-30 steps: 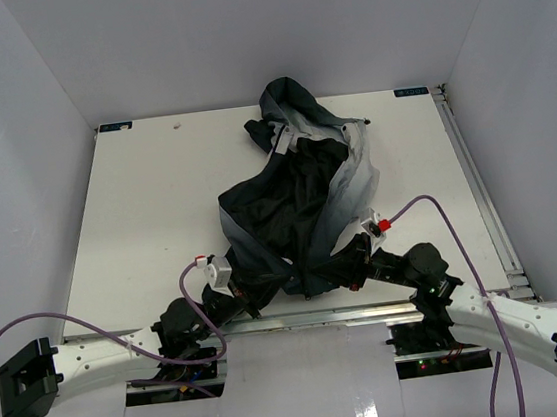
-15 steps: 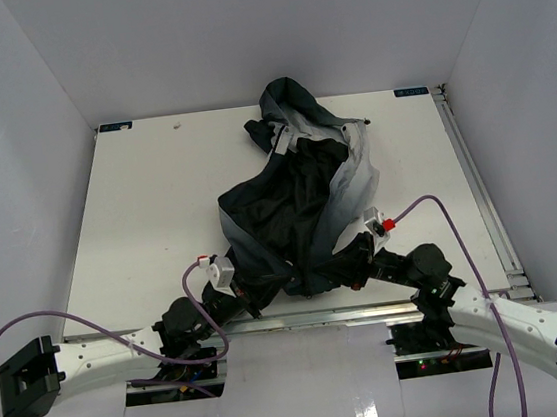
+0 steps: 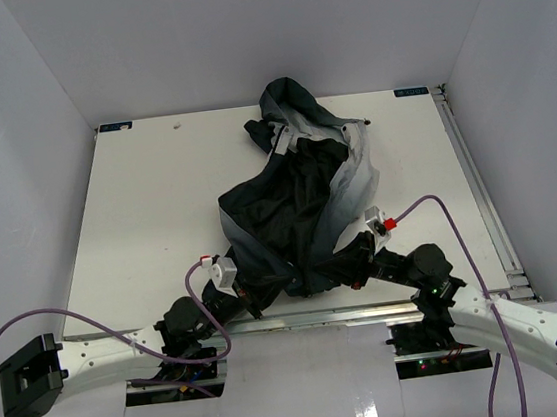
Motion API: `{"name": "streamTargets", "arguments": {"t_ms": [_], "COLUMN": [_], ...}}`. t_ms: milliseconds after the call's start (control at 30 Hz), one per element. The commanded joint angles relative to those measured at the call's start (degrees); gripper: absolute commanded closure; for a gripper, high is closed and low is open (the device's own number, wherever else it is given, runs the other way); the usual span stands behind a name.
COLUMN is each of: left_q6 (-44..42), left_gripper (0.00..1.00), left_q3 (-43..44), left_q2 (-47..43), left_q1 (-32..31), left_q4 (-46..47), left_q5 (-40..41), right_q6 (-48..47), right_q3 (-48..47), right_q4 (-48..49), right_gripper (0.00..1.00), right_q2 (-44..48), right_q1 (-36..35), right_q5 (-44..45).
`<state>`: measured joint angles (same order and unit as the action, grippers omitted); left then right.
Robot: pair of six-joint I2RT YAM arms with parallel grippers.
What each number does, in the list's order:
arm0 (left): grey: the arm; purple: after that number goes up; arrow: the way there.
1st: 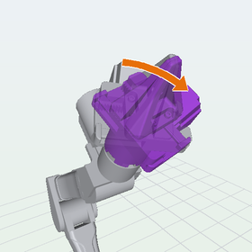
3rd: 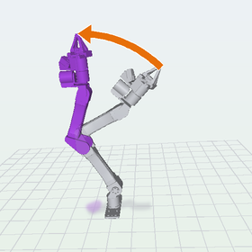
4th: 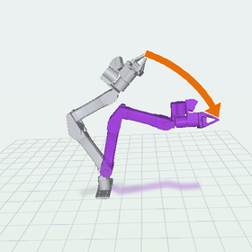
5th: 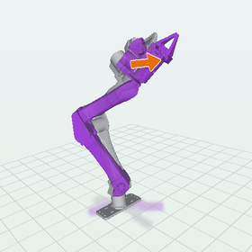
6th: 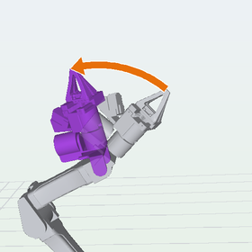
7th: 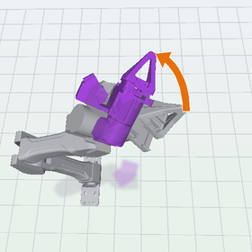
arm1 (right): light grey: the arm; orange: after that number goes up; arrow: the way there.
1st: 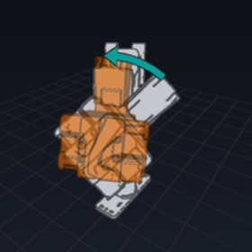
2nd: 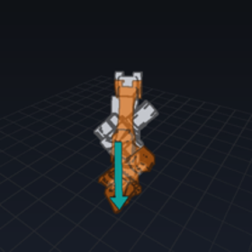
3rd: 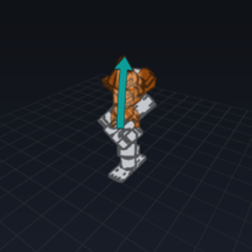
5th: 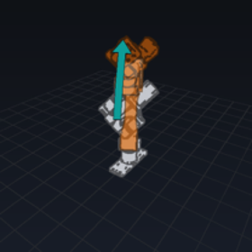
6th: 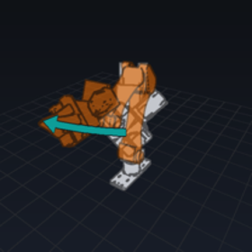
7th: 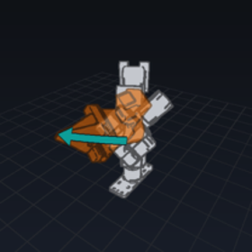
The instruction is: Zip up the jacket
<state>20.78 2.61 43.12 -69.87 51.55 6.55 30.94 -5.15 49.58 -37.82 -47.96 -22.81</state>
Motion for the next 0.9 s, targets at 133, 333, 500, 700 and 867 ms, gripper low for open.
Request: {"name": "streamTargets", "arguments": {"t_ms": [133, 333, 500, 700, 867], "left_q6": [-0.36, -0.12, -0.08, -0.3, -0.31], "left_gripper": [1.0, 1.0, 1.0, 1.0, 1.0], "left_q3": [-9.14, -9.2, -9.12, -8.61, -8.58], "left_q2": [-2.6, -3.57, -2.7, -1.19, -0.43], "left_q1": [0.08, 0.08, 0.08, 0.06, 0.08], "left_q4": [1.59, 0.88, 1.4, 1.69, 2.2], "left_q5": [-0.98, -1.05, -1.23, -1.81, -2.38], "right_q6": [-0.09, -0.19, -0.26, -0.26, -0.26], "right_q3": [-1.71, -1.62, -1.66, -1.95, -2.14], "right_q4": [2.07, 1.55, 1.57, 1.41, 1.39], "right_gripper": [0.92, 0.92, 0.92, 0.92, 0.92], "right_q2": [1.44, 1.96, 1.96, 1.96, 1.55], "right_q1": [0.41, 0.57, 0.63, 0.69, 0.85], "right_q5": [0.18, 0.39, 0.32, 0.29, 0.31]}}
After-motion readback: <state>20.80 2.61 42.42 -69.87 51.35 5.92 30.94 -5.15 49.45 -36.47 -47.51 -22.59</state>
